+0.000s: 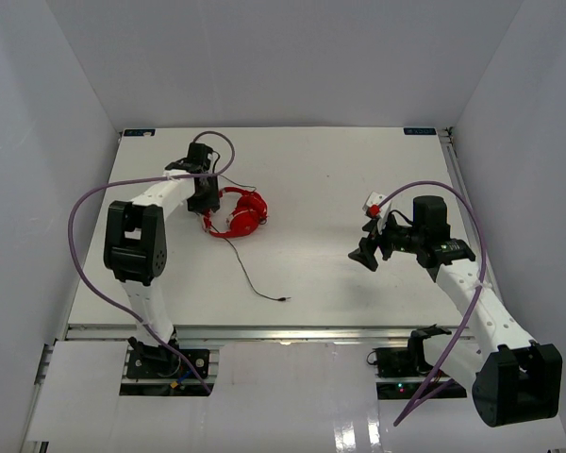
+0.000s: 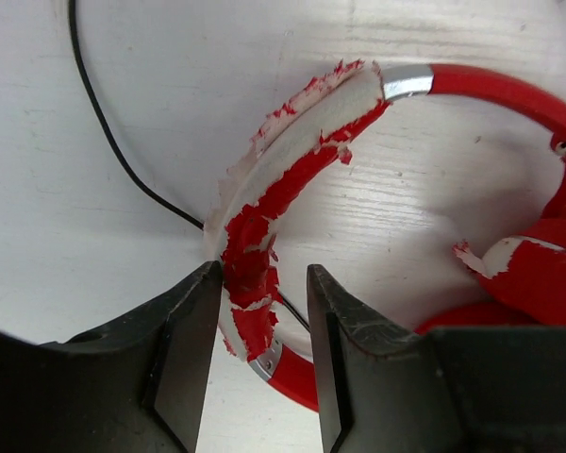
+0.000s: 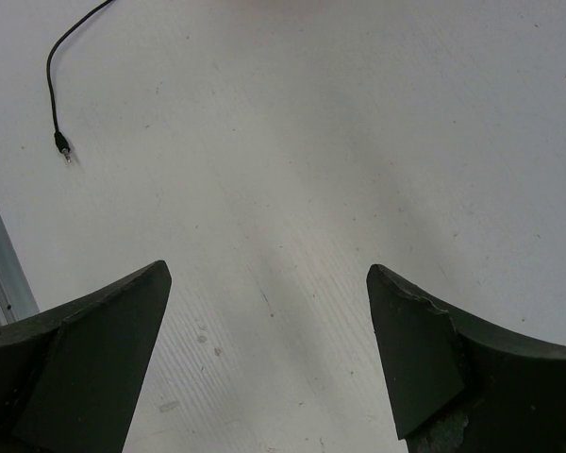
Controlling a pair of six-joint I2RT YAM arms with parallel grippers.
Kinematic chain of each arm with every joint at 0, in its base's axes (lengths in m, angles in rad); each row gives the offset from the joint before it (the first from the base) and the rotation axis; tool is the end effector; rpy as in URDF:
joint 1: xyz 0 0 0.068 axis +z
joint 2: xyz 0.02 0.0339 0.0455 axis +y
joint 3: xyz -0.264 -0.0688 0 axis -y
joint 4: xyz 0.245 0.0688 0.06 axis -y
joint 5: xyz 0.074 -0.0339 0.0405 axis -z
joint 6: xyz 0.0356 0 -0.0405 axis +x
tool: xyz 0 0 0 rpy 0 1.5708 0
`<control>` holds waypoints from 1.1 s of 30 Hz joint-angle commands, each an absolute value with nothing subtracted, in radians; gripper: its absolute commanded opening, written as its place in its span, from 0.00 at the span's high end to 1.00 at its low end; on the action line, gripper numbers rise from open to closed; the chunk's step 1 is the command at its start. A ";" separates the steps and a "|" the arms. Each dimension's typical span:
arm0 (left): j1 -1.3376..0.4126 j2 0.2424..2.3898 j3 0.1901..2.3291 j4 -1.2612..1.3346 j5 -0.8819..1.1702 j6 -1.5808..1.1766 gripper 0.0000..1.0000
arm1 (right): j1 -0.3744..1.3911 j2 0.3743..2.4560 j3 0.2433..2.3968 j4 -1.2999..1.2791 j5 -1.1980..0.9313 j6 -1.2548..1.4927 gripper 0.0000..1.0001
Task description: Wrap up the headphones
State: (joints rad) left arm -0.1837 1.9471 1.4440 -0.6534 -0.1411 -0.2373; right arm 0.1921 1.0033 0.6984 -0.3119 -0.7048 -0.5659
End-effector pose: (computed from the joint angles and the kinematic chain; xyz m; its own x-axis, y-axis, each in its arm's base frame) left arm 0.3987 -0.0690 0.1935 -0.9042 -0.0687 -0.4215 -0.0899 0.9955 0.0305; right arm 0.2040 0.0632 0.2613 -0.1231 -0.4400 -0.8895 -0.8651 0.4868 -0.1210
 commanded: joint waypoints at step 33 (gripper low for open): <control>-0.186 1.871 1.555 -0.692 -0.091 -0.176 1.00 | 0.190 0.988 0.773 -0.459 -0.831 -0.732 0.09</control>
